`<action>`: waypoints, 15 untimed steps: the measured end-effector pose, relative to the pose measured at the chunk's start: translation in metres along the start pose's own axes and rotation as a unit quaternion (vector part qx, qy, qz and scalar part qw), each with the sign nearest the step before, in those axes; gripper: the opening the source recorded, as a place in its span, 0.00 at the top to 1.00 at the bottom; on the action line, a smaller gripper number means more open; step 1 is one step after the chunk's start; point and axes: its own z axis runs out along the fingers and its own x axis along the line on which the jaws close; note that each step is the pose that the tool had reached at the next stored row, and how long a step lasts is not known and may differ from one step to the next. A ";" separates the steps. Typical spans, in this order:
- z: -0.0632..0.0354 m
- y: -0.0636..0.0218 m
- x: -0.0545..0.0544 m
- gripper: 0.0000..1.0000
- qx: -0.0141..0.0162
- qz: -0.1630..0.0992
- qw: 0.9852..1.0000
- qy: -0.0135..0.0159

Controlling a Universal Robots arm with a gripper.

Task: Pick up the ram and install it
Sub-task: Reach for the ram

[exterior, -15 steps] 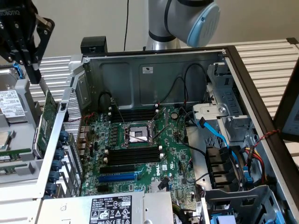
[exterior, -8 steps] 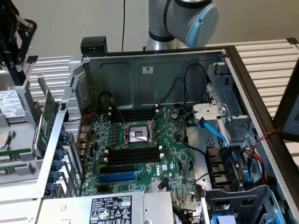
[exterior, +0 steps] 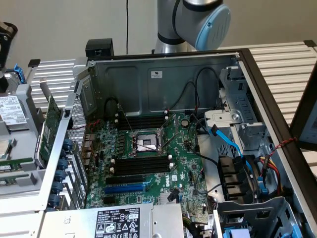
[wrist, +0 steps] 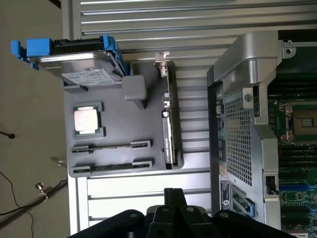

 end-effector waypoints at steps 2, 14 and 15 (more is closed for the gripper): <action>-0.0001 -0.0007 0.009 0.89 0.000 0.000 1.000 0.000; -0.0007 -0.0018 0.056 0.89 0.000 0.000 1.000 0.000; -0.0006 0.0001 0.057 0.89 0.000 0.000 1.000 0.000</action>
